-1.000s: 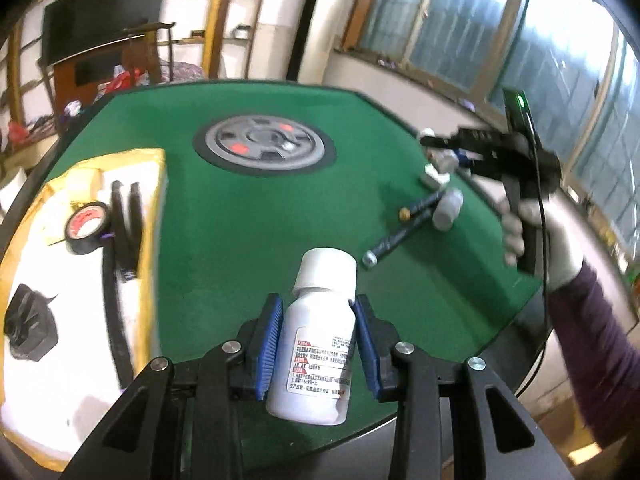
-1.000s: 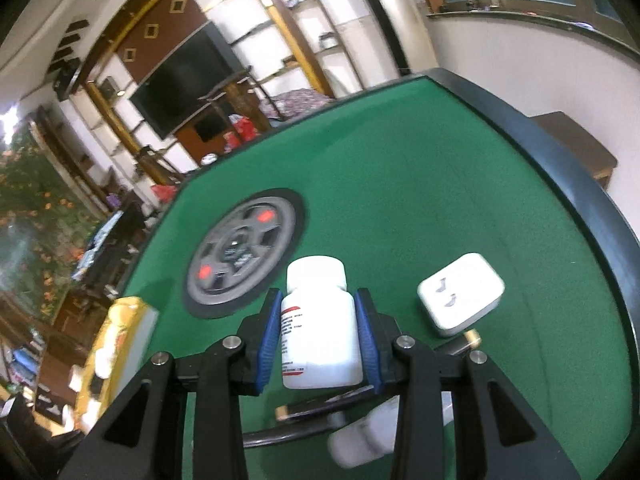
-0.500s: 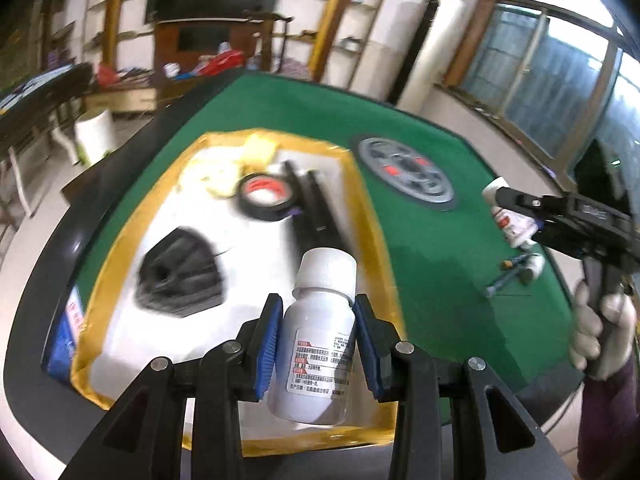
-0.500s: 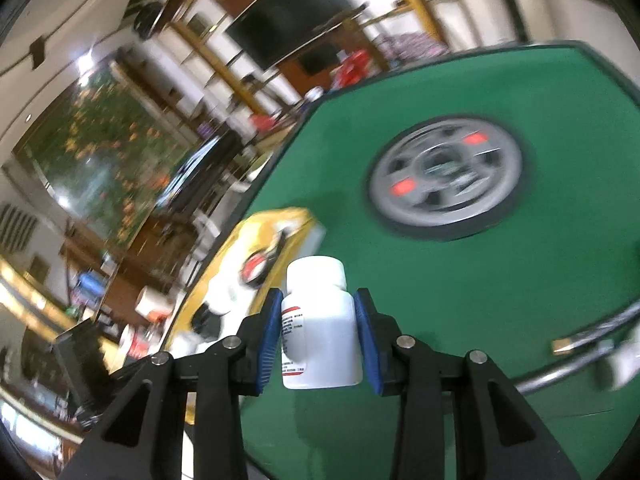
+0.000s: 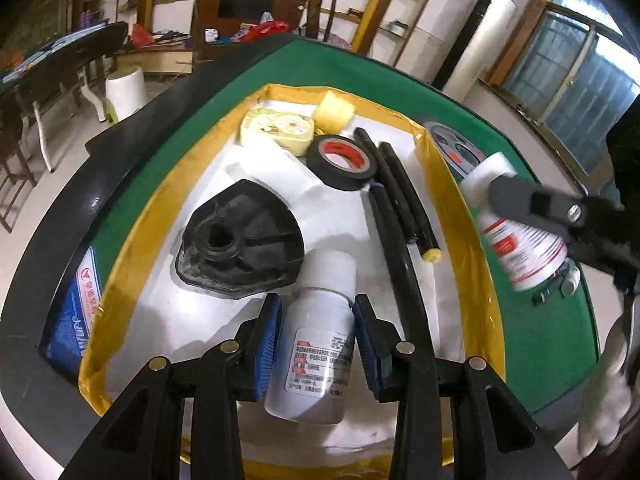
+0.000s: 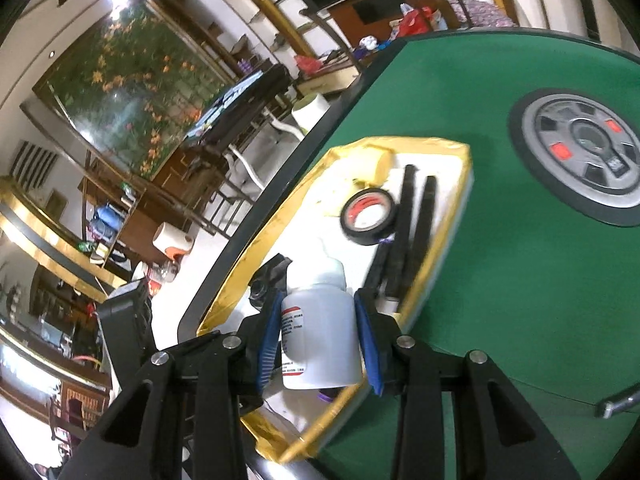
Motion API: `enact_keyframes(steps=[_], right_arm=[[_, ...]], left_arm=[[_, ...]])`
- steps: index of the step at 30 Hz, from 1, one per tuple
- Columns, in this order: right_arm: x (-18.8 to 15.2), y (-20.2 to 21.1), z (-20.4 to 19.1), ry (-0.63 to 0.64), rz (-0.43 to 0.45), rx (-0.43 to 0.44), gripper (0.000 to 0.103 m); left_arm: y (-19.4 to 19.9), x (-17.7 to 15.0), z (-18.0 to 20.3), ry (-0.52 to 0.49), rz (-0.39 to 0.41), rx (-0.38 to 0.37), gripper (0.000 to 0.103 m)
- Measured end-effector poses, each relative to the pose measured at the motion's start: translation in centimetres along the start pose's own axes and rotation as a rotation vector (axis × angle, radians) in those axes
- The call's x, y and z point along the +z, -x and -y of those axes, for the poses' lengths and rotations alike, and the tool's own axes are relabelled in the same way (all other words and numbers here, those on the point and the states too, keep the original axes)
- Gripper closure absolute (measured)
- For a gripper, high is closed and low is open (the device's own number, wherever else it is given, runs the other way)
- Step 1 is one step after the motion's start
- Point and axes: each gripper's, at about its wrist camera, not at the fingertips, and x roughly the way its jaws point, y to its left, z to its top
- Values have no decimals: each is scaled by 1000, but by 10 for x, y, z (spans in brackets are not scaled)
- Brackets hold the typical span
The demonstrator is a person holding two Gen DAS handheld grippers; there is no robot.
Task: Organize rigid objects
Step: 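Carry both white bottles over the tray and release them inside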
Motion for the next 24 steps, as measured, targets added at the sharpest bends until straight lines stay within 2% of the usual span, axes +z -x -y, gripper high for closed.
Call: enact_keyframes(steps=[2,3,5,6,12,18,22,24], right_arm=[[2,-13,-7,10,-24,-11,67],[2,-20,-10,15,-36,-19,67],[5,-30,-10,22,-58,-33,67],[8,-35,-10,25,-69,-41,67],[16,-57,-16,55,-93,-92,67],[19,-75,-18,78,-106,-172,67],[19,-82,-22,100,-113,-206,67],[19,-81,-22,98,-104,-208,62]], left_arm=[[4,1,-2,19,11,-6,46],[9,0,-2,23,22,-21,44],[19,3,-3,25,37,-39,31],[25,3,-4,26,49,-46,29],[53,4,-21,79,102,-84,26],[62,5,-38,140,124,-107,24],[64,5,-41,152,140,-117,18],[63,5,-42,157,141,-117,14]])
